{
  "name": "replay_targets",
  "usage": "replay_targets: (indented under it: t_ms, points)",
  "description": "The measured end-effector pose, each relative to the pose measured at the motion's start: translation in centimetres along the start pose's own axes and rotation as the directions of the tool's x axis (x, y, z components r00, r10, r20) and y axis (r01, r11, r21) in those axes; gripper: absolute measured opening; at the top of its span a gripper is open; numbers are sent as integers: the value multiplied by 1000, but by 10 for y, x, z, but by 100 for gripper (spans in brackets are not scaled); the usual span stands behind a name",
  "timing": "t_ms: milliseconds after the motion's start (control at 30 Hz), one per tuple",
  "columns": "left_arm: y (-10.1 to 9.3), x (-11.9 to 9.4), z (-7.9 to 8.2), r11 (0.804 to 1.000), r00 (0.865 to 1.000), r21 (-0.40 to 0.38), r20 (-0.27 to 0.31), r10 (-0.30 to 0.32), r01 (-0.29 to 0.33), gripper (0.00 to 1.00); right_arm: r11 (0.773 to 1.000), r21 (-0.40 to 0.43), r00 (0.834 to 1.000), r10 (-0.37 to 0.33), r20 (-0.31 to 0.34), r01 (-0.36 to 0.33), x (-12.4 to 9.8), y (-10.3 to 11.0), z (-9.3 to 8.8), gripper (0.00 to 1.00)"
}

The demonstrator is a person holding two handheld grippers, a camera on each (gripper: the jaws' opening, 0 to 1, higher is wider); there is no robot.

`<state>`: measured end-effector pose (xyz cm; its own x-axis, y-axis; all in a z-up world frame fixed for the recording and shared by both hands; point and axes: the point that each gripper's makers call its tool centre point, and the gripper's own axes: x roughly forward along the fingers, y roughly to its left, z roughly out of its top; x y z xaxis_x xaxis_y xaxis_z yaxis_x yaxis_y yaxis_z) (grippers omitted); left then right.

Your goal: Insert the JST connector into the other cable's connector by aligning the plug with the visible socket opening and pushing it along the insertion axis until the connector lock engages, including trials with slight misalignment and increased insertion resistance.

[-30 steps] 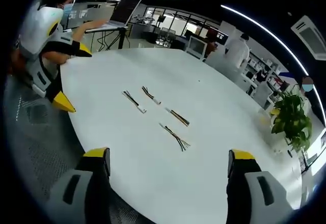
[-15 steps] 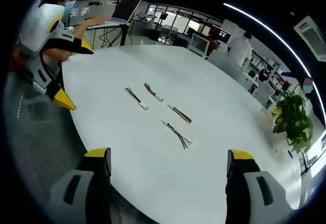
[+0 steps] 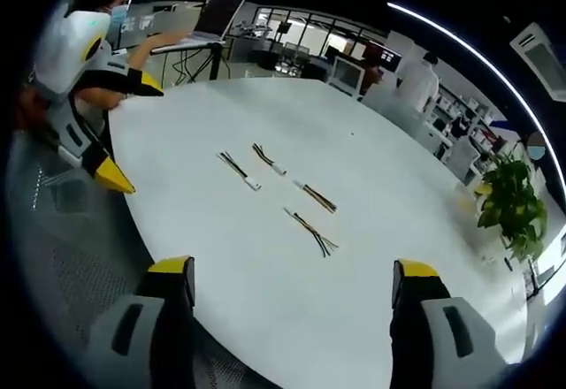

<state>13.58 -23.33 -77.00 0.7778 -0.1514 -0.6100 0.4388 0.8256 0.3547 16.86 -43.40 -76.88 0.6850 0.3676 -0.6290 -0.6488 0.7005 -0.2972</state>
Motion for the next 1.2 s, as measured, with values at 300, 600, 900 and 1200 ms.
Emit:
replay_targets:
  t_ms: [300,600,900,1200]
  points:
    - [0,0,-1,1000,1000,-1,-4,0,0,85,1000,-12,1000,2,-20,-2,1,1,-4,92]
    - [0,0,0,1000,1000,-7,1,1,-1,85,1000,-13,1000,1,-19,-1,0,1,-3,92]
    - [-1,-1,4,1000,1000,-28,27,-11,12,86,1000,9,1000,12,-7,-11,-1,1,-2,92]
    - [2,-3,18,994,995,-92,81,-56,63,86,975,191,992,101,75,-114,0,1,11,91]
